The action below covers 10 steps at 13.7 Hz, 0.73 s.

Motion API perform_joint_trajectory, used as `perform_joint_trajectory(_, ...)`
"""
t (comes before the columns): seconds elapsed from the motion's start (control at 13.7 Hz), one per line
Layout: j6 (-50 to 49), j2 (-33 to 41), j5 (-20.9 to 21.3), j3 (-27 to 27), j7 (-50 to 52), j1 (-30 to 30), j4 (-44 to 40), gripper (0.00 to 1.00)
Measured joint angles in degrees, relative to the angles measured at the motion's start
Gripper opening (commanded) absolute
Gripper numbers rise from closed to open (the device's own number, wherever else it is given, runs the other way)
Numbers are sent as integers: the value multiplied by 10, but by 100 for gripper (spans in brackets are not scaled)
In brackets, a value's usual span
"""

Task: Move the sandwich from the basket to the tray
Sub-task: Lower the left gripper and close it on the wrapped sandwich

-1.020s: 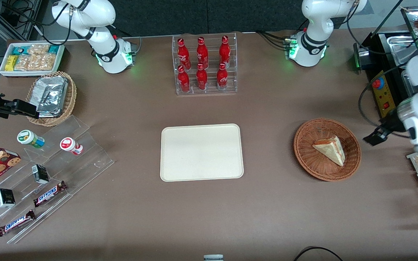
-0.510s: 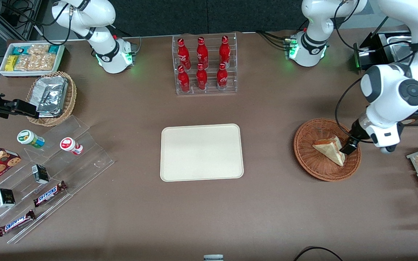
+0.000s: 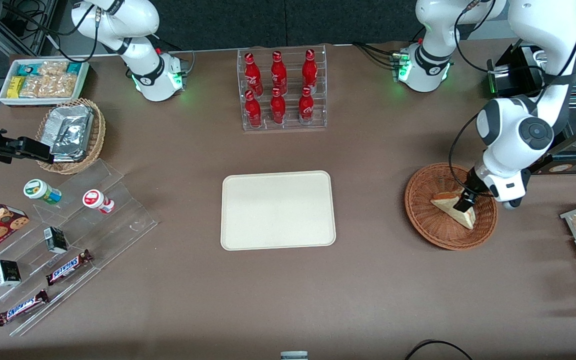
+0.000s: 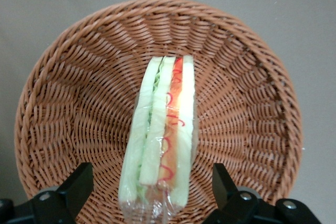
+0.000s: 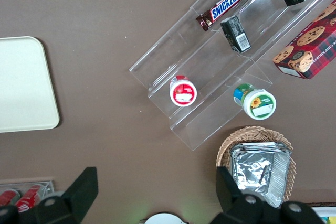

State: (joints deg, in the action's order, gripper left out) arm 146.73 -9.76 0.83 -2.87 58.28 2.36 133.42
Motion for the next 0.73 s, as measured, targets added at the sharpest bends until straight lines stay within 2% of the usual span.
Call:
perform_joint_trajectory(0.07,4,-5,0,0,0,0,1,98)
perform_joint_trajectory(0.15,10,-10,0,0,0,0,1,73)
perform_joint_trajectory(0.22,17,-14,0,0,1,0,2,22)
perform_joint_trajectory(0.29,22,-18,0,0,4,0,2,0)
perform_joint_trajectory(0.51,16,-18,0,-1,10,0,-12,0)
perform_joint_trajectory(0.73,-81,-9,0,-17,10,-2,-69,0)
